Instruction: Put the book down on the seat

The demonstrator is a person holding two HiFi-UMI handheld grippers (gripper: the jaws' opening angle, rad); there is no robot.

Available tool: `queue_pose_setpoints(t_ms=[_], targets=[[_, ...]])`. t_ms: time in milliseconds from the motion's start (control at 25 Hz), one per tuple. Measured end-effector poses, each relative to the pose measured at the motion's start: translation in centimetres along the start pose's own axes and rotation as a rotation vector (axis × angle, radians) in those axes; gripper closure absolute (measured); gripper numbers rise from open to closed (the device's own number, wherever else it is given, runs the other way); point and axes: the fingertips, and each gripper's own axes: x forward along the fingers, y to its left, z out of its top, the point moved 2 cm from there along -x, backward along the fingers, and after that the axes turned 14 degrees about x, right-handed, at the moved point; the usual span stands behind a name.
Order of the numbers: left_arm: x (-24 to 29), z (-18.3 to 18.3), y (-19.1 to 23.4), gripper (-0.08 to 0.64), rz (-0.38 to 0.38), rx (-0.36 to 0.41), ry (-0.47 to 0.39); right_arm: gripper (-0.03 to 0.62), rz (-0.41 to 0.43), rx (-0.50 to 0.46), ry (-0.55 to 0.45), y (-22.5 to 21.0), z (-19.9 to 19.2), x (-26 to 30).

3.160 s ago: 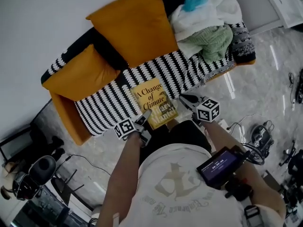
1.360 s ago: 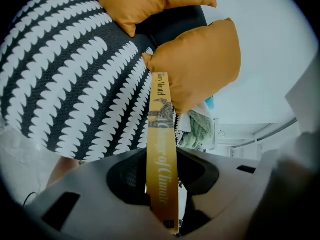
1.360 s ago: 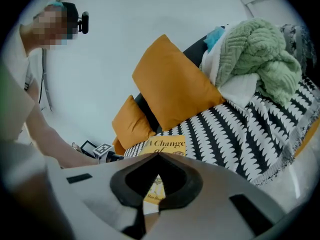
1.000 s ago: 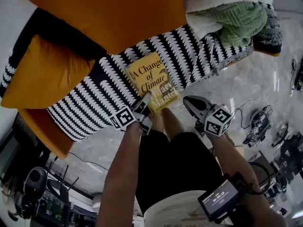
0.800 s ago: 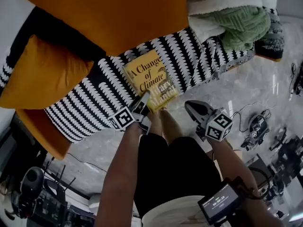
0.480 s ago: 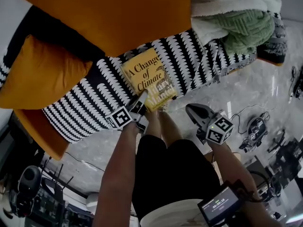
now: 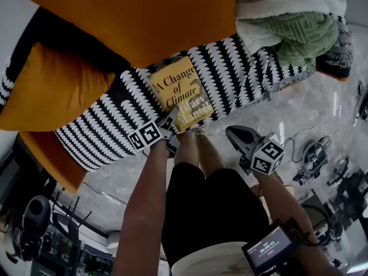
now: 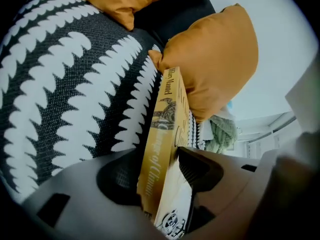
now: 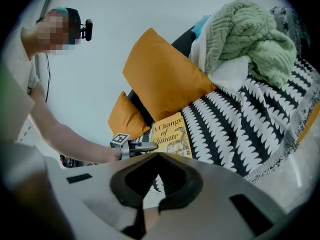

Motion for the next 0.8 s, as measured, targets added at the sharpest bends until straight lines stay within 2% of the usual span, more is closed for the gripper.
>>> queue_pose_setpoints(t_ms=[200,320,480,800], targets=[[0.3,-0.6,1.1,0.324,0.158,0.018,0.068,0.578,0.002,0.002,0.009,-0.2,0.0,0.0],[0.4,-0.4,1.2,0.327,0.208,0.043,0.073,0.578,0.0,0.001,0.009,-0.1,0.2,-0.2],[0.1,0.2,0.7,0.327,0.216,0.072,0.064,0.578,-0.007,0.002,0.013,0.1,0.2,-0.4],[1.1,0.9,0.9,0.327,0.183,0.067,0.074,0.578,-0.007,0.012,0.007,-0.5,0.2,-0.3]])
